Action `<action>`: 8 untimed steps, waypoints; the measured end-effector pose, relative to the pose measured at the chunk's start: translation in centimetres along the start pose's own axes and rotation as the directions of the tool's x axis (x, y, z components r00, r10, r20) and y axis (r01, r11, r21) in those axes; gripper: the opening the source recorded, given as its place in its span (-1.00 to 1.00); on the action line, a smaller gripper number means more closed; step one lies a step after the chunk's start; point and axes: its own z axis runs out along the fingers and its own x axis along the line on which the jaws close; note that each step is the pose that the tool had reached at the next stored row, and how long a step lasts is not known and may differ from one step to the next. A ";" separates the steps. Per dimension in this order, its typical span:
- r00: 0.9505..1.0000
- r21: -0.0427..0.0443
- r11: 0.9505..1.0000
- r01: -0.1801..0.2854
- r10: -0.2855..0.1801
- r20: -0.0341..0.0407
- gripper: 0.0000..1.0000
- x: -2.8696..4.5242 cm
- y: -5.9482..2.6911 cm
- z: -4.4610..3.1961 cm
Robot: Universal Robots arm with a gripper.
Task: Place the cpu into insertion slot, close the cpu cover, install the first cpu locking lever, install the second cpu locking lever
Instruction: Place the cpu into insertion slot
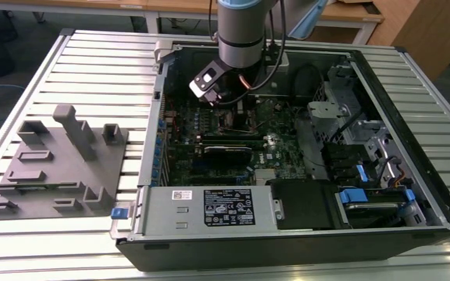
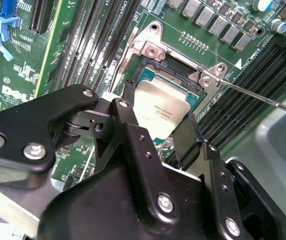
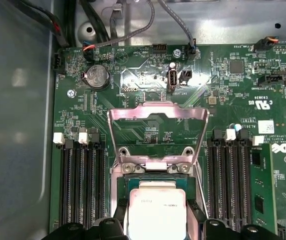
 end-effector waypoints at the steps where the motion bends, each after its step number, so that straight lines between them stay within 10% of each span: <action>1: 1.000 0.000 1.000 0.000 0.000 0.000 0.08 0.02 -0.02 0.03; 8: 1.000 0.000 1.000 0.000 0.000 0.000 0.08 0.10 -0.06 0.31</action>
